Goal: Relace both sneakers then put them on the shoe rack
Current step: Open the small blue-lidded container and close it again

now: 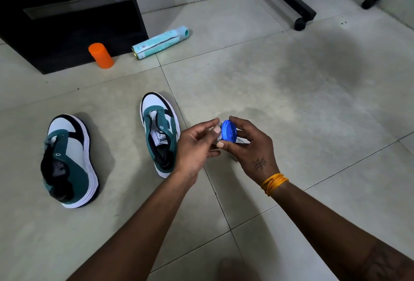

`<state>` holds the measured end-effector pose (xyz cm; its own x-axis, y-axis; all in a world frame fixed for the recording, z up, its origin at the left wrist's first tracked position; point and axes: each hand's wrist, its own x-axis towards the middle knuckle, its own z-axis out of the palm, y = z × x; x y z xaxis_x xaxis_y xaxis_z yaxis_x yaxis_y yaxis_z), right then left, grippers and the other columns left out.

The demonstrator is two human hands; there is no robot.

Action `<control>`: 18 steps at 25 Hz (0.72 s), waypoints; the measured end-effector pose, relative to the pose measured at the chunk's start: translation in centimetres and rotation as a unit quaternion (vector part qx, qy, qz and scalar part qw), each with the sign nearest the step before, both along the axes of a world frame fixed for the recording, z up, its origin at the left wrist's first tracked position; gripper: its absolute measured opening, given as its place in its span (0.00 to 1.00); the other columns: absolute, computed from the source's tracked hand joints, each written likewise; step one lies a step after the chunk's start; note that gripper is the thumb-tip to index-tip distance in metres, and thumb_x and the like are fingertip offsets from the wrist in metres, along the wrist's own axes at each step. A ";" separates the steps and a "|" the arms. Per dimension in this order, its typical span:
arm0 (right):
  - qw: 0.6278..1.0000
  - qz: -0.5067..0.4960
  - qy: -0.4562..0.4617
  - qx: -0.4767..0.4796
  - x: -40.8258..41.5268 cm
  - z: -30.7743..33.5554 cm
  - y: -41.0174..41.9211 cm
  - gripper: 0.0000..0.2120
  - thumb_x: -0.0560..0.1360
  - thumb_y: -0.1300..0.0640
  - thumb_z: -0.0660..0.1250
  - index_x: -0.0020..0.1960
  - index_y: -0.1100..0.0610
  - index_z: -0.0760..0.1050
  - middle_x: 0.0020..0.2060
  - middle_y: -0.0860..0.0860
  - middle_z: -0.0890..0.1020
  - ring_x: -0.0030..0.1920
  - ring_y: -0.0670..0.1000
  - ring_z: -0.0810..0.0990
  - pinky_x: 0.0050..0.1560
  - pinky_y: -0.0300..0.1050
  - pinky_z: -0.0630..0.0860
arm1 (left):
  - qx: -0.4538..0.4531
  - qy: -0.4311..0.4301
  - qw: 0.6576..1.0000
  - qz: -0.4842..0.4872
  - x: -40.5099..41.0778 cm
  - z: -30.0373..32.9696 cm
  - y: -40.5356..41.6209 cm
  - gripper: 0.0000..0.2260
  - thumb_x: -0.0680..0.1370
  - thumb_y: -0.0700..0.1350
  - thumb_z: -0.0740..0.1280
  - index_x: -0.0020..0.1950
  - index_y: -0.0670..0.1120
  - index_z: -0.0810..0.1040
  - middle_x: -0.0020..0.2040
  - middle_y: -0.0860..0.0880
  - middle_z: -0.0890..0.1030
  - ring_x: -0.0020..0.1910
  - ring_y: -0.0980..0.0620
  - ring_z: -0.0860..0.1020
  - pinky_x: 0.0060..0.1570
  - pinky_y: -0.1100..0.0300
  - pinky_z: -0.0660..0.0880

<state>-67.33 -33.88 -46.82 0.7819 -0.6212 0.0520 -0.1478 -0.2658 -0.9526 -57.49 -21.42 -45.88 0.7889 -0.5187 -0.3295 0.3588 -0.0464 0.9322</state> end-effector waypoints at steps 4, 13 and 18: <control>0.999 0.010 -0.004 -0.038 0.2 -0.7 0.1 0.32 0.67 0.51 0.84 0.69 0.52 0.79 0.62 0.45 0.83 0.60 0.45 0.83 0.55 0.42 0.83 | -0.006 -0.001 1.000 0.002 -0.2 -0.3 0.3 0.13 0.82 0.43 0.71 0.67 0.47 0.83 0.54 0.47 0.88 0.51 0.49 0.87 0.47 0.51 0.85; 0.998 0.009 0.018 0.066 1.7 -0.3 0.5 0.29 0.72 0.50 0.80 0.71 0.53 0.76 0.59 0.47 0.84 0.58 0.47 0.84 0.55 0.43 0.83 | -0.055 0.073 0.995 0.037 1.2 0.4 0.3 0.12 0.81 0.40 0.72 0.64 0.45 0.81 0.50 0.42 0.88 0.44 0.46 0.86 0.50 0.50 0.84; 0.944 -0.002 0.013 0.331 2.9 0.8 0.1 0.17 0.78 0.52 0.73 0.57 0.66 0.82 0.51 0.61 0.86 0.52 0.59 0.86 0.54 0.54 0.85 | -0.063 0.071 0.995 0.005 2.7 0.8 0.4 0.04 0.81 0.41 0.70 0.52 0.44 0.85 0.50 0.45 0.87 0.50 0.49 0.83 0.55 0.54 0.79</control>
